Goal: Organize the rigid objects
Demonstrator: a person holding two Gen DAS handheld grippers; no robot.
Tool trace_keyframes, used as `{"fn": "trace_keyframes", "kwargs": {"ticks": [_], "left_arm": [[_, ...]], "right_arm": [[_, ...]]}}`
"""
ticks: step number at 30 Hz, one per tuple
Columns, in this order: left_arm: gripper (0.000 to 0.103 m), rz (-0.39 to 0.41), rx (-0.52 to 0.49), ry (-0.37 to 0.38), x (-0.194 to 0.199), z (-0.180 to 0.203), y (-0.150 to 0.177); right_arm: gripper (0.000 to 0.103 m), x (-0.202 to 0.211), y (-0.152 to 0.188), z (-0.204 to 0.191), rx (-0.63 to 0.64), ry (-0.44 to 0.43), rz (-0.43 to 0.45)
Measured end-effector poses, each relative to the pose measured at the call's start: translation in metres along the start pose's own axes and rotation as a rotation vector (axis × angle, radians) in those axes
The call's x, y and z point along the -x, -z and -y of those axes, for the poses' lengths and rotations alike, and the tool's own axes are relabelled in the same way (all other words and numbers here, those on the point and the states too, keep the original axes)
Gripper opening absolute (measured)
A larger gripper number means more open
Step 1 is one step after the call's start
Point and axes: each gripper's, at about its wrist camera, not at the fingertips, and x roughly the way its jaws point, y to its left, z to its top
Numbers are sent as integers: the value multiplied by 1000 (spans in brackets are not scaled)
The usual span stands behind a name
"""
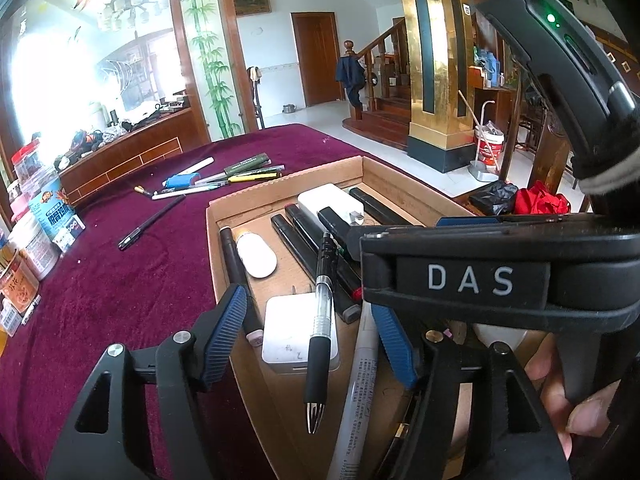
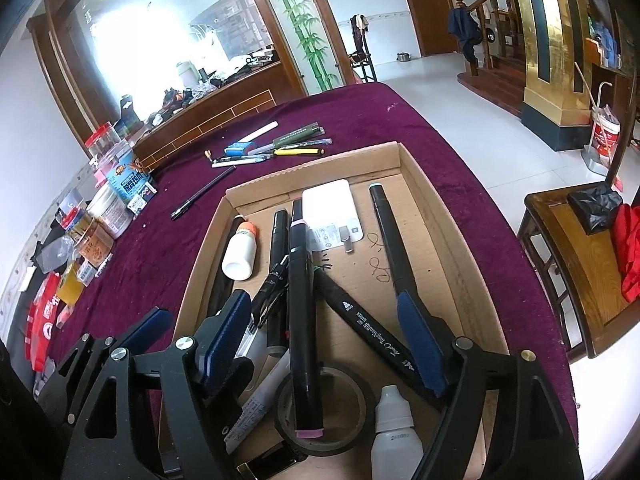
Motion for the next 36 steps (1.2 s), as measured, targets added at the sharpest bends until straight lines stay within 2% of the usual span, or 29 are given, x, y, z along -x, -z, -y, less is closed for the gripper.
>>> {"fn": "trace_keyframes", "kwargs": {"ticks": [7,10,14,16,18,22,26,29,32,33,36], "left_arm": [[64,-4,3,1,1,-1,0],[73,-21,18,9,2,-4,1],[74,-52,49,48,14,-14,6],[80,-55,59,82,24,-20,14],[81,-42,64,107,32,-26,22],[81,7,44,98,46,-32,31],[81,50,75,164,58,-42,32],[81,83,82,146,68,-49,29],[82,128,68,82,78,-52,28],[83,137,79,81,82,-54,26],[84,124,113,41,84,-60,23]], "right_arm": [[71,2,0,-1,8,25,15],[71,4,0,0,8,44,34],[72,13,0,2,-14,51,50],[72,26,4,0,-19,51,81],[72,37,11,-1,-20,61,102],[72,60,37,-3,-39,108,148],[75,85,60,-2,-56,171,219],[78,98,72,2,-82,205,279],[81,99,79,5,-133,212,309],[81,97,80,5,-147,225,314],[82,95,77,-3,-119,259,308]]}}
